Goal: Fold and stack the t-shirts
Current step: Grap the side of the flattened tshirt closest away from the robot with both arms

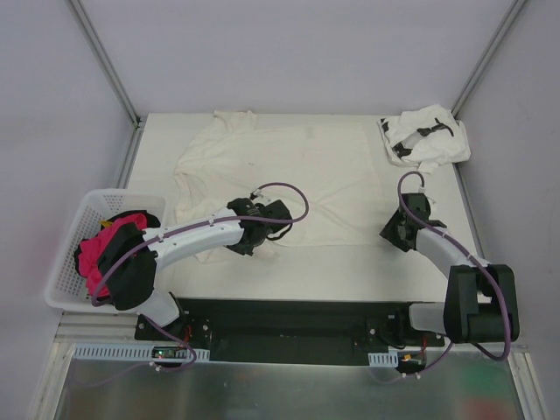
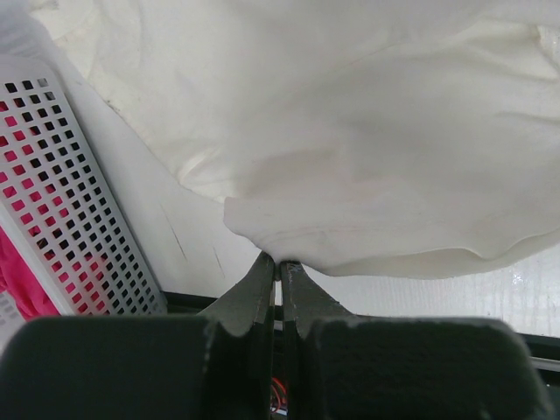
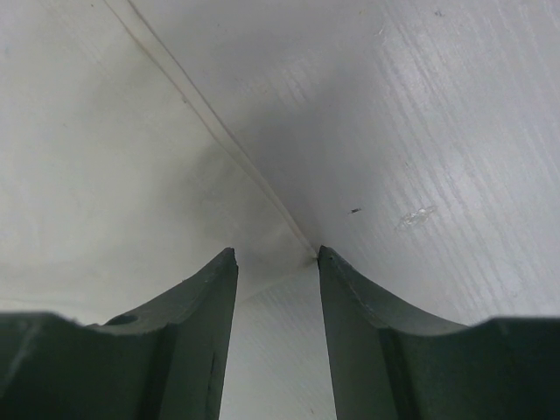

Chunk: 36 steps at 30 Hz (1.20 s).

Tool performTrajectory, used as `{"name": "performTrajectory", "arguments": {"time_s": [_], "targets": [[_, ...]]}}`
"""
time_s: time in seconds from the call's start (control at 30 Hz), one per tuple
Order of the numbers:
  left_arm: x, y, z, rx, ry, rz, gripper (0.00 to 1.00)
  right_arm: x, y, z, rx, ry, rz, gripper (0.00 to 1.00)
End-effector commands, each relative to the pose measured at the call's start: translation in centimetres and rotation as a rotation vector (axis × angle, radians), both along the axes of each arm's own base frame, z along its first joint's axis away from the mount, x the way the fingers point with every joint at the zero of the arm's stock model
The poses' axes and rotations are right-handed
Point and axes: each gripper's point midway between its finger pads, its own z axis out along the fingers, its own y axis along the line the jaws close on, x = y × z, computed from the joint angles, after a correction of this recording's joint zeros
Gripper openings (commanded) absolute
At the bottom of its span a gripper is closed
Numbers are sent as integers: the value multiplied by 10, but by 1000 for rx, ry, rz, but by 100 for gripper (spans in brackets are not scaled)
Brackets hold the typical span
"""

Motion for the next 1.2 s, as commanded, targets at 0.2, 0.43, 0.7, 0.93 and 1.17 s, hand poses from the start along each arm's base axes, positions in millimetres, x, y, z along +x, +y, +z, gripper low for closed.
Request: {"name": "performTrajectory", "arguments": {"time_s": [0.2, 0.43, 0.7, 0.93, 1.17], "targets": [[8, 7, 19, 0, -34, -1, 0, -1, 2, -8, 16, -5, -20, 43], [9, 8, 20, 0, -36, 2, 0, 4, 5, -8, 27, -8, -18, 25], [16, 15, 29, 15, -69, 18, 0, 1, 4, -5, 25, -8, -15, 4], [36, 31, 61, 7, -164, 69, 0, 5, -2, 12, -7, -40, -20, 1], [50, 43, 83, 16, -230, 95, 0, 8, -3, 19, -13, -49, -22, 1]]}}
